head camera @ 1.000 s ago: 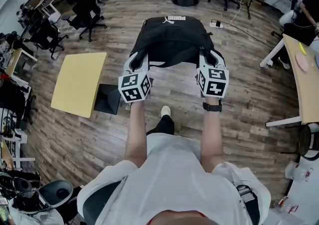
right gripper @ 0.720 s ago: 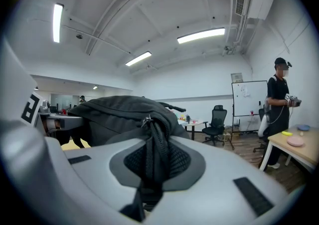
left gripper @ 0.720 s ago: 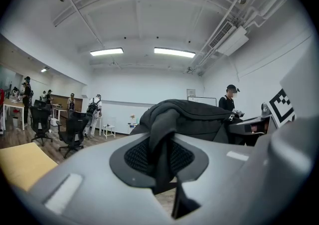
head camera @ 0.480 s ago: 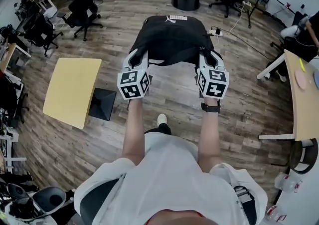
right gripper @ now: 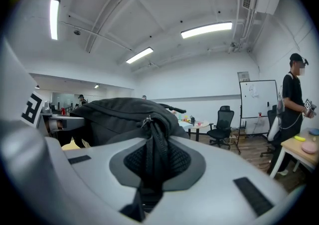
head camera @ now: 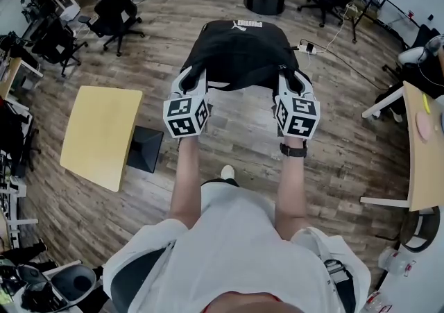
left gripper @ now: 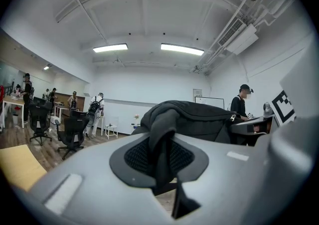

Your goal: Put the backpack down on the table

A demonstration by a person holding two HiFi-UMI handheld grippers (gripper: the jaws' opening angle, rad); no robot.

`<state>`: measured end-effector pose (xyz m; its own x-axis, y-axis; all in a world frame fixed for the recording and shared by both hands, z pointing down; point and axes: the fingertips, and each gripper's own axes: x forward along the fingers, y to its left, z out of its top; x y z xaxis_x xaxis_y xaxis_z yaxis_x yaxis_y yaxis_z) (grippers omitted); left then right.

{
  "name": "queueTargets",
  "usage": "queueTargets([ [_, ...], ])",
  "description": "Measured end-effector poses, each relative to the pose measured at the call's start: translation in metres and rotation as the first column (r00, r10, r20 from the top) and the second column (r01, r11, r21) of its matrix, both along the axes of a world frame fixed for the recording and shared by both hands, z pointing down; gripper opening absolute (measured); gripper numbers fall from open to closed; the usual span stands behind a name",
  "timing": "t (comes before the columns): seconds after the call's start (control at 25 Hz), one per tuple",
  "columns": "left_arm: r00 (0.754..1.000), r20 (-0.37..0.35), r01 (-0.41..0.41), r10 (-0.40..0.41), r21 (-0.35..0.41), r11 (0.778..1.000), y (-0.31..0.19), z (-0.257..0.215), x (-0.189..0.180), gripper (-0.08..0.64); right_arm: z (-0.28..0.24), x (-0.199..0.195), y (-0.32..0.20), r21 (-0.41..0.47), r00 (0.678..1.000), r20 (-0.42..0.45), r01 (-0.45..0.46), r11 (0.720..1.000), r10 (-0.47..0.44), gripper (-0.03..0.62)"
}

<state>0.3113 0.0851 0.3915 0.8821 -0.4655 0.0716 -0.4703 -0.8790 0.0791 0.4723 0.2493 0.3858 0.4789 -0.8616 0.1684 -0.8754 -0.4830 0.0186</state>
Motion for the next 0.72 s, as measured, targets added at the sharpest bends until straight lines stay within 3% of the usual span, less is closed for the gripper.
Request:
queueTargets([
  [0.32, 0.999, -0.007, 0.035, -0.035, 0.023, 0.999, -0.063, -0.01, 0.01, 0.064, -0.007, 0.017, -0.07, 0.019, 0.999, -0.003, 0.037, 0.999, -0.036, 0.04],
  [0.72, 0.988, -0.026, 0.153, -0.153, 0.021, 0.988, -0.151, -0.008, -0.029, 0.063, -0.006, -0.003, -0.181, 0.012, 0.988, -0.016, 0.152, 0.988, -0.152, 0.04],
])
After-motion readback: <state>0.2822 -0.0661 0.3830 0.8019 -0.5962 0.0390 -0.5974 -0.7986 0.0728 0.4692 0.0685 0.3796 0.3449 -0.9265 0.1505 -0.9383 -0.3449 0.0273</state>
